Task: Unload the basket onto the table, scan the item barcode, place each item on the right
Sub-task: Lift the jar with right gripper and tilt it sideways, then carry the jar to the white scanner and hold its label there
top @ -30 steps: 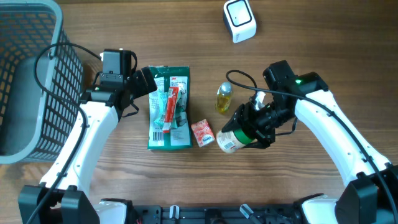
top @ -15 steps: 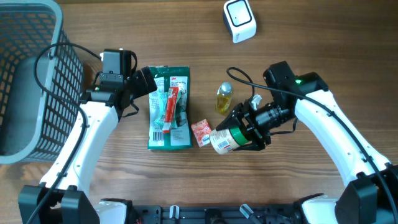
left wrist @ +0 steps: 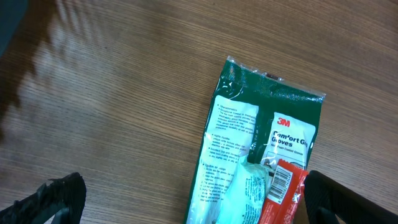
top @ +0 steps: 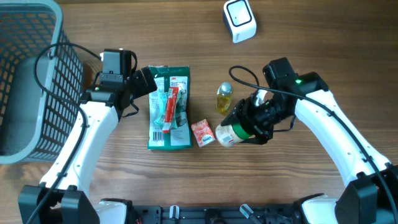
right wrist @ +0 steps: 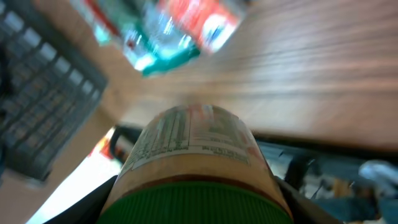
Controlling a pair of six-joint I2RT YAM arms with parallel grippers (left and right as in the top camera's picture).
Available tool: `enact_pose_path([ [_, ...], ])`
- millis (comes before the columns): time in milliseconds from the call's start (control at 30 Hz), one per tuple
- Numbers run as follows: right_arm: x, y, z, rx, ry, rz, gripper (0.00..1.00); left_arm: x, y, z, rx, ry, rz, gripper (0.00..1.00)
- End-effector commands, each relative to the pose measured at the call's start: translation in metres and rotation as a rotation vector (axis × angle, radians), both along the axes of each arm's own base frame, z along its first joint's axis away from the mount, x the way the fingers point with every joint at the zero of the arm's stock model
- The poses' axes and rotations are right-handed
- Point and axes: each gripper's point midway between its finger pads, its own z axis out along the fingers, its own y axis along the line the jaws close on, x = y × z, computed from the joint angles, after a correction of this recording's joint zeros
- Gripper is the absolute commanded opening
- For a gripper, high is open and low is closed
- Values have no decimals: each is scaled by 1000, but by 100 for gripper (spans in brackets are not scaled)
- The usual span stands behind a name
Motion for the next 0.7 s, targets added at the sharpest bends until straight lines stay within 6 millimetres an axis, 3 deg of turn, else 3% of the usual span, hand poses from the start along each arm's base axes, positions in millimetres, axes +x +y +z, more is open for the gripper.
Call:
enact_pose_path([
  [0, 36, -28, -10, -215, -160, -85, 39, 3, 1, 7, 7, -19, -2, 100],
  [133, 62, -68, -24, -466, -292, -132, 28, 3, 1, 7, 7, -19, -2, 100],
  [300, 84, -109, -25, -707, -419, -137, 27, 3, 1, 7, 7, -19, -2, 100],
  [367, 96, -108, -21, -718, -537, 19, 27, 3, 1, 7, 7, -19, -2, 100],
  [433, 114, -102, -14, -718, -707, 253, 18, 3, 1, 7, 7, -19, -2, 100],
  [500, 126, -99, -3, -725, -812, 401, 18, 3, 1, 7, 7, -19, -2, 100],
  [567, 140, -95, 21, -732, -896, 449, 15, 3, 1, 7, 7, -19, -2, 100],
  [633, 159, -89, 61, -739, -1010, 452, 4, 3, 1, 7, 7, -19, -2, 100],
  [667, 166, -87, 77, -742, -1056, 451, 4, 3, 1, 7, 7, -19, -2, 100],
])
